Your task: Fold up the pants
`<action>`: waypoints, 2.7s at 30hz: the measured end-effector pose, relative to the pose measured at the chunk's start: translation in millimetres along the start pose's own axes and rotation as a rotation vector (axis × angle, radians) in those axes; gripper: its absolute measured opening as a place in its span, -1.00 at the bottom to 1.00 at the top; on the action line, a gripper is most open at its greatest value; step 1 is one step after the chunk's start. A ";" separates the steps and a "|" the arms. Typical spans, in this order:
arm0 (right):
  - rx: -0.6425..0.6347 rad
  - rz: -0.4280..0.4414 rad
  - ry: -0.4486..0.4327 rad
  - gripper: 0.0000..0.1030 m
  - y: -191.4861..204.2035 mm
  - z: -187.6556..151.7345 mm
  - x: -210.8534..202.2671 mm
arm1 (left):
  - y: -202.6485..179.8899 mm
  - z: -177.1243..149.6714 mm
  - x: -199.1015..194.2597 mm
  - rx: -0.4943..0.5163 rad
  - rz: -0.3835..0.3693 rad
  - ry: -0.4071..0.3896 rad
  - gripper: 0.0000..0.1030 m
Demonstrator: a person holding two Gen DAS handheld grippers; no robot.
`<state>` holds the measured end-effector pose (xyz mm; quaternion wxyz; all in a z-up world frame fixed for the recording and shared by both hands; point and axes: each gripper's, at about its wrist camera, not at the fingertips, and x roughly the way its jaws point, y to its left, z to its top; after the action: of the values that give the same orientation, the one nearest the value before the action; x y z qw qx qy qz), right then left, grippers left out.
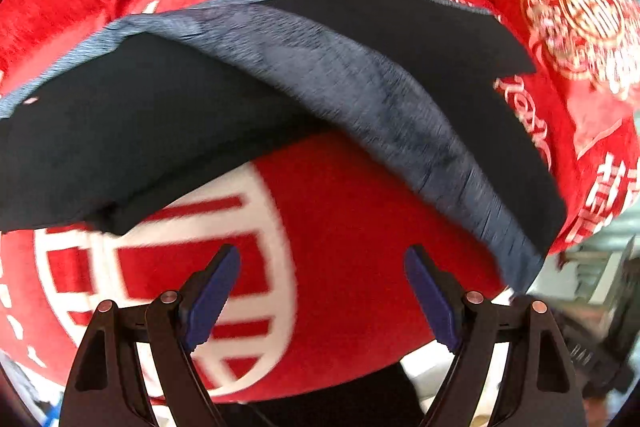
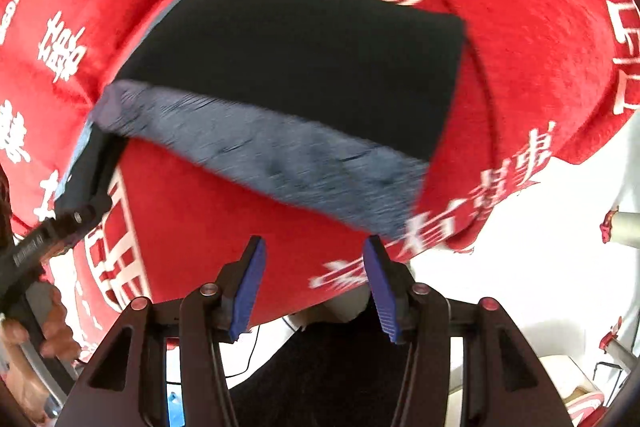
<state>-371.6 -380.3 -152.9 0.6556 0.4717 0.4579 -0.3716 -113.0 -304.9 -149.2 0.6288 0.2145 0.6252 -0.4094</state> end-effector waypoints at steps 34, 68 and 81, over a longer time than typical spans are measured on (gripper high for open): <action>-0.028 0.544 0.123 -0.94 -50.8 62.3 -32.3 | -46.4 65.1 16.1 -0.135 -0.182 0.020 -0.72; -0.429 0.063 -0.099 0.70 51.7 376.3 -24.2 | -67.8 186.4 48.7 0.001 0.149 -0.108 0.41; -0.009 0.040 -0.055 -0.05 -45.8 295.2 -13.4 | -153.7 221.7 88.6 0.219 0.098 -0.108 0.41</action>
<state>-344.0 -675.4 -112.7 0.6772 0.4675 0.4320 -0.3692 -108.3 -588.1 -169.2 0.6536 0.2898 0.5308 -0.4551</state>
